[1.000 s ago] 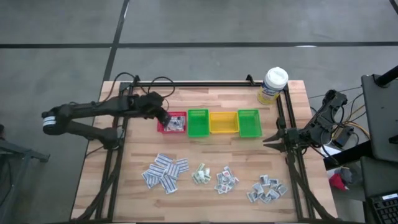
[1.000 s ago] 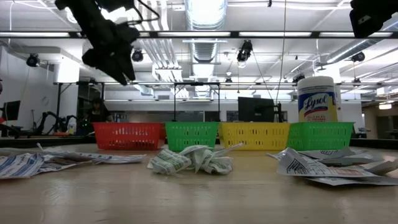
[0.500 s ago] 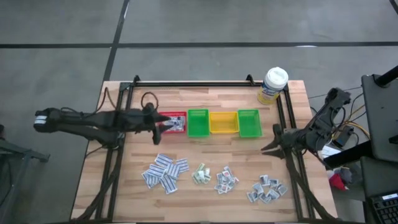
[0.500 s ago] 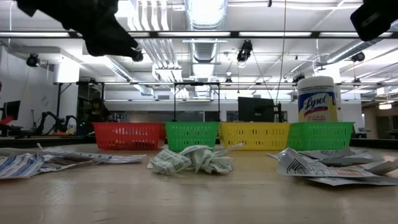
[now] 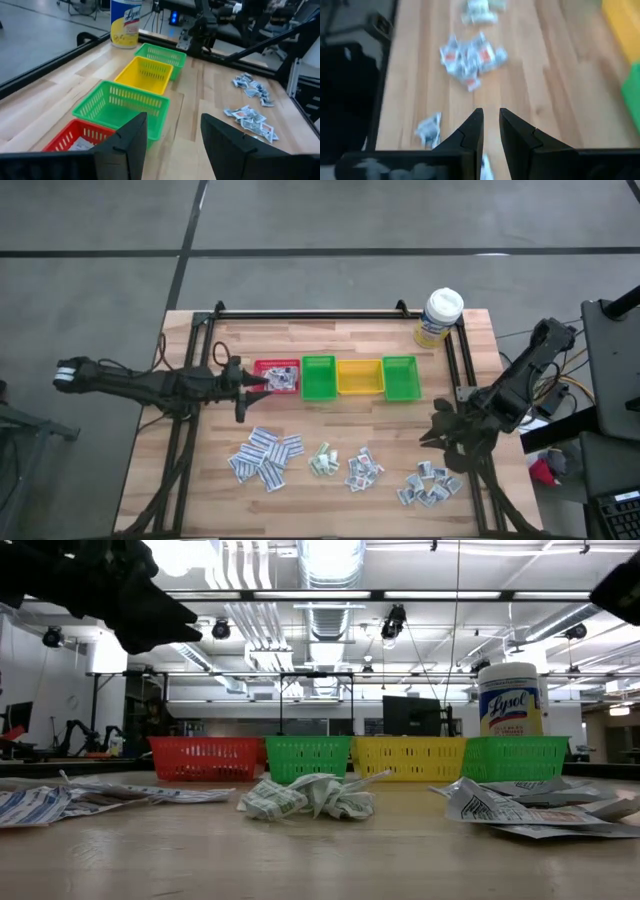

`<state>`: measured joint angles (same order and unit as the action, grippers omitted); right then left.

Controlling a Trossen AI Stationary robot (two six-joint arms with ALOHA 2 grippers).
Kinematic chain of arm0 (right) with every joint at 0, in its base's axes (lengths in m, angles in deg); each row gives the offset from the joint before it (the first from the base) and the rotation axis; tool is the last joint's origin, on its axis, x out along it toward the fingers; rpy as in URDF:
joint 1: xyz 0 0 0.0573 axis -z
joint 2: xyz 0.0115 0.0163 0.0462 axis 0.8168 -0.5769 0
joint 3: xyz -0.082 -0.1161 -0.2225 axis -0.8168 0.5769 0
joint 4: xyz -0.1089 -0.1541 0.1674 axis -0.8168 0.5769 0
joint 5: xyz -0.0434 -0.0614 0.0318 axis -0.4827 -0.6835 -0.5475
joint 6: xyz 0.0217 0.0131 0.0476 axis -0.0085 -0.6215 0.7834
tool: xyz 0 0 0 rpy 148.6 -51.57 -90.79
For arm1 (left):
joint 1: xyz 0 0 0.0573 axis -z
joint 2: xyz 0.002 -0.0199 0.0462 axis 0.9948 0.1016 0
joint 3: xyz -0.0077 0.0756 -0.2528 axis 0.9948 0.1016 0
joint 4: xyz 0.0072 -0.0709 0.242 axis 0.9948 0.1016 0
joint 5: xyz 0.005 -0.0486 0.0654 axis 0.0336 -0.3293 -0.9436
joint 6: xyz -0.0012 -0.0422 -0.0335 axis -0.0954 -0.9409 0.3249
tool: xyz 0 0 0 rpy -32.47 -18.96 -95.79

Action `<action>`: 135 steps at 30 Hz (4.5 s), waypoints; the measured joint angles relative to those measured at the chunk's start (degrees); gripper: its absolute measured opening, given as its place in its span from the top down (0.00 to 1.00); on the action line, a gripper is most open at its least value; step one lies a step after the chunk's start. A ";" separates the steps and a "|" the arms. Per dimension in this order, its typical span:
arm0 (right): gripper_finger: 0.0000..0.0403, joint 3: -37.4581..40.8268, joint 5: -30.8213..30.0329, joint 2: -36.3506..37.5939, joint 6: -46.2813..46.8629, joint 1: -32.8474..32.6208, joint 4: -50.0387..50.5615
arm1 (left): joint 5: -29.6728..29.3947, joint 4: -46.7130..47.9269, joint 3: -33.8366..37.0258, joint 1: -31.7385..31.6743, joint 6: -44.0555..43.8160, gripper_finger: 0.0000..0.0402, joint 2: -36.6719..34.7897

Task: Pick & Place First Aid Supplies
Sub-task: Put the alcohol pad into the red basket

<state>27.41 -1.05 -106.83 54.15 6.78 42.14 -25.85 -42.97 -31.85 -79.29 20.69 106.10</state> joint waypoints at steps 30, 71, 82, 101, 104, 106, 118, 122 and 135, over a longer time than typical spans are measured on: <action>0.85 -4.06 20.14 -22.54 14.07 -0.11 4.23 | 0.28 0.46 3.78 0.00 3.52 0.56 -7.37; 0.83 -3.71 20.05 -37.75 6.42 3.18 7.94 | 0.24 0.77 3.78 -0.02 3.19 0.56 -7.37; 0.84 -3.73 19.94 -33.80 4.53 3.26 6.33 | 0.24 0.79 3.78 0.00 3.15 0.56 -7.37; 0.83 -0.37 21.63 -33.71 2.07 3.43 2.55 | 0.40 0.99 3.78 0.00 3.17 0.56 -7.37; 0.83 0.07 21.67 -33.71 2.05 3.39 2.42 | 0.42 0.99 3.78 0.00 3.17 0.55 -7.37; 0.82 0.41 21.67 -33.71 2.04 3.43 2.17 | 0.42 0.99 3.78 0.00 3.18 0.56 -7.37; 0.86 1.54 22.13 -33.67 1.88 3.43 0.77 | 0.42 1.01 3.78 0.00 3.19 0.56 -7.37; 0.91 1.56 22.15 -33.67 2.10 3.43 0.66 | 0.42 1.01 3.78 -0.02 3.19 0.56 -7.37; 0.98 1.84 22.14 -33.73 3.94 3.39 0.51 | 0.42 1.03 3.78 0.00 3.19 0.55 -7.37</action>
<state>29.26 21.09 -140.57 58.09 10.17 42.65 -25.44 -41.94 -28.07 -79.29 23.89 98.73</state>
